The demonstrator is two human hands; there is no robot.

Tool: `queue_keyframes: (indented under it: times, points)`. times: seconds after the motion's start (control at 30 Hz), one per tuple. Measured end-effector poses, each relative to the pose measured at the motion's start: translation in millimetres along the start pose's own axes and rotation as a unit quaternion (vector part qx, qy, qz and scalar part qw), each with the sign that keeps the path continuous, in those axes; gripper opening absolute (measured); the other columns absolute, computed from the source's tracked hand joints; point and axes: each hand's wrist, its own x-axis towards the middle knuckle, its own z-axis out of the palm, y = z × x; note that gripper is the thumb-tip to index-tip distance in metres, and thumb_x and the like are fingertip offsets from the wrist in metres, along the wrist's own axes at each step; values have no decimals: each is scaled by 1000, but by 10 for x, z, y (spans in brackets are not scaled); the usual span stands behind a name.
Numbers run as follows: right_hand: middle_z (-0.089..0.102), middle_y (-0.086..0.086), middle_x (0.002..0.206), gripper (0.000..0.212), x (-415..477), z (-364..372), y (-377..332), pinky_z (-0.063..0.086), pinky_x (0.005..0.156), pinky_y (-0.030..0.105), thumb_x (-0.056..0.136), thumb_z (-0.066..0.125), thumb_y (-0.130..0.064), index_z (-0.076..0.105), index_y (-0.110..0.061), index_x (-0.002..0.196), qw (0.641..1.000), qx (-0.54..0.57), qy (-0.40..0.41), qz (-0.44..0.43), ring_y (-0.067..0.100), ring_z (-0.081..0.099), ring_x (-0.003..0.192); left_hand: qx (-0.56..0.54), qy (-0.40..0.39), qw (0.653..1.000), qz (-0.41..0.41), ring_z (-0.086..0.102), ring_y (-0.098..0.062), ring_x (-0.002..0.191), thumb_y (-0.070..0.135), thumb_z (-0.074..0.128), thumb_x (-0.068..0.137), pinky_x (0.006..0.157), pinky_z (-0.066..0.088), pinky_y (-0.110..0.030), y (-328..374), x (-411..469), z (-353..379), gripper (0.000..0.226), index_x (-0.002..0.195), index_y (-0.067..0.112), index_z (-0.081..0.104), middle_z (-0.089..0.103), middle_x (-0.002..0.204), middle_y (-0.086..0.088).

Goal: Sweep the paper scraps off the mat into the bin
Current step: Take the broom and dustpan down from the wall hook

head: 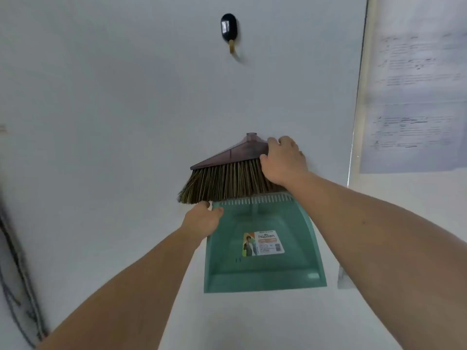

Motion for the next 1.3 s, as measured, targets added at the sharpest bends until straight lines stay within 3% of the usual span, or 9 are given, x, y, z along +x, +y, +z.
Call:
queue_keyframes:
  times: [0.13, 0.33, 0.57, 0.93, 1.13, 1.3]
  points:
    - [39, 14, 141, 47, 130, 60, -45, 32, 107, 52, 97, 46, -29, 37, -13, 140, 999, -45, -20, 9, 33, 33, 134, -21, -28, 999, -2, 68, -29, 93, 38, 53, 94, 81, 59, -47, -5, 115, -5, 36, 116, 10, 60, 68, 106, -12]
    - [37, 12, 135, 48, 219, 96, -69, 37, 94, 50, 96, 53, -30, 37, -14, 137, 995, -93, -31, 3, 32, 38, 124, -53, -60, 997, -7, 69, -25, 90, 32, 59, 94, 82, 59, -41, 18, 164, -21, 19, 105, 16, 59, 69, 101, -9]
    - [34, 13, 138, 51, 238, 6, -40, 37, 95, 52, 97, 52, -38, 34, -15, 138, 990, -122, -61, -31, 35, 37, 125, -63, -62, 996, -6, 67, -24, 85, 22, 54, 95, 69, 59, -35, 56, 148, -31, 16, 107, 13, 58, 68, 98, -10]
    - [45, 14, 132, 44, 52, -331, -88, 38, 89, 48, 98, 52, -30, 36, -10, 134, 992, -109, 44, -39, 35, 42, 119, 13, -46, 998, 31, 64, -28, 92, 24, 46, 96, 74, 60, -46, 197, -85, -128, 30, 123, 13, 49, 61, 108, -11]
    - [45, 12, 131, 61, -217, -553, -3, 43, 85, 47, 90, 65, -25, 31, -14, 139, 998, -18, 49, -16, 34, 42, 119, -22, -117, 992, 31, 68, -21, 84, 15, 53, 93, 60, 61, -39, 329, -500, -126, 69, 150, 38, 20, 58, 111, 0]
    - [43, 10, 129, 56, -623, -774, 128, 43, 82, 42, 89, 67, -27, 38, -22, 136, 1000, 9, 14, 16, 32, 40, 119, -60, -81, 995, 9, 69, -23, 87, 15, 54, 89, 65, 61, -48, 390, -938, -36, 48, 132, 31, 40, 64, 104, -4]
